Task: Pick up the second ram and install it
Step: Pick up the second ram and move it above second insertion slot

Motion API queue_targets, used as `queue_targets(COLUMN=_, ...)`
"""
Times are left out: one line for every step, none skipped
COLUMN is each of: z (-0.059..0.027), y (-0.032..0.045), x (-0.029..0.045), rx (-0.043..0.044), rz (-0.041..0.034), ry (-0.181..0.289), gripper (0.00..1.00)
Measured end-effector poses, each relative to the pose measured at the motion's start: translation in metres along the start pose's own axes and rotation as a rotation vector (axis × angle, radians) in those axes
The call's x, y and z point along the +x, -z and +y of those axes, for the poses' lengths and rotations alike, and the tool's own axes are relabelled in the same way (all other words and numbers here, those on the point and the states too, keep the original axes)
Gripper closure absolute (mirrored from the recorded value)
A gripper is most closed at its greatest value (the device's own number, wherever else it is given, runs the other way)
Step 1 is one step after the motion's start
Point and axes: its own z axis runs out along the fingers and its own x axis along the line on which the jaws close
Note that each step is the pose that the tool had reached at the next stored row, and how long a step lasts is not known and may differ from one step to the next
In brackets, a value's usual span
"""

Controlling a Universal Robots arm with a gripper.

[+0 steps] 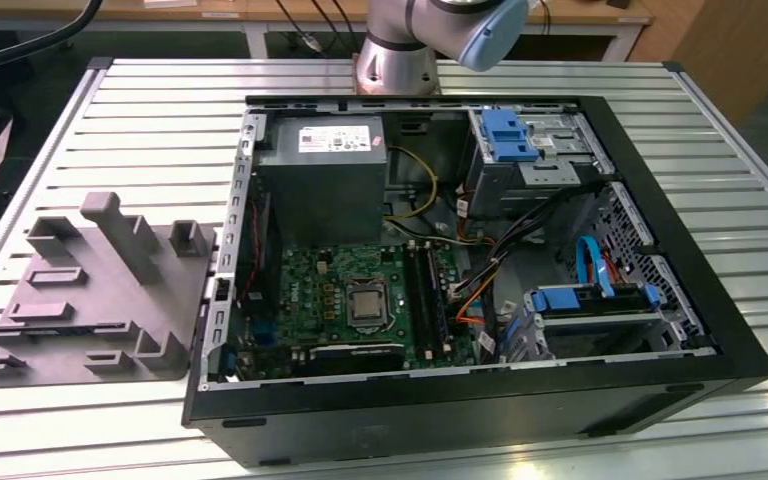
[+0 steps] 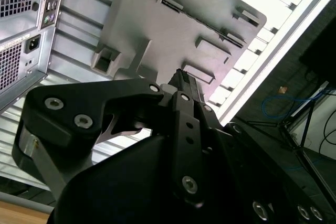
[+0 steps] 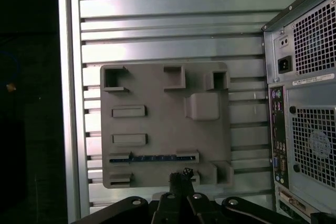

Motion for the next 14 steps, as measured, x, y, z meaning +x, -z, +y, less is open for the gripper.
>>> queue_targets(z=0.0000, y=0.0000, x=0.0000, rx=-0.0001, rz=-0.0001, ry=0.000, gripper=0.90)
queue_targets(z=0.0000, y=0.0000, x=0.0001, rx=-0.0001, rz=0.0000, ry=0.000, gripper=0.90)
queue_targets(z=0.0000, y=0.0000, x=0.0001, rx=0.0000, rz=0.0000, ry=0.000, gripper=0.90)
queue_targets(z=0.0000, y=0.0000, x=0.0002, rx=-0.0001, rz=0.0000, ry=0.000, gripper=0.90)
queue_targets(z=0.0000, y=0.0000, x=0.0002, rx=0.0000, rz=0.0000, ry=0.000, gripper=0.90)
queue_targets(z=0.0000, y=0.0000, x=0.0003, rx=0.0000, rz=0.0000, ry=0.000, gripper=0.90)
queue_targets(z=0.0000, y=0.0000, x=0.0003, rx=0.0000, rz=0.0000, ry=0.000, gripper=0.90)
queue_targets(z=0.0000, y=0.0000, x=0.0004, rx=0.0000, rz=0.0000, ry=0.000, gripper=0.90)
queue_targets(z=0.0000, y=0.0000, x=0.0004, rx=0.0000, rz=0.0000, ry=0.000, gripper=0.90)
queue_targets(z=0.0000, y=0.0000, x=0.0004, rx=-0.0001, rz=0.0002, ry=0.002, gripper=0.90)
queue_targets(z=0.0000, y=-0.0001, x=0.0005, rx=-0.0002, rz=0.0004, ry=0.008, gripper=0.90)
queue_targets(z=0.0000, y=-0.0002, x=0.0005, rx=-0.0004, rz=0.0008, ry=0.019, gripper=0.90)
queue_targets(z=0.0000, y=-0.0003, x=0.0005, rx=-0.0008, rz=0.0014, ry=0.034, gripper=0.90)
queue_targets(z=0.0000, y=-0.0005, x=0.0005, rx=-0.0014, rz=0.0021, ry=0.052, gripper=0.90)
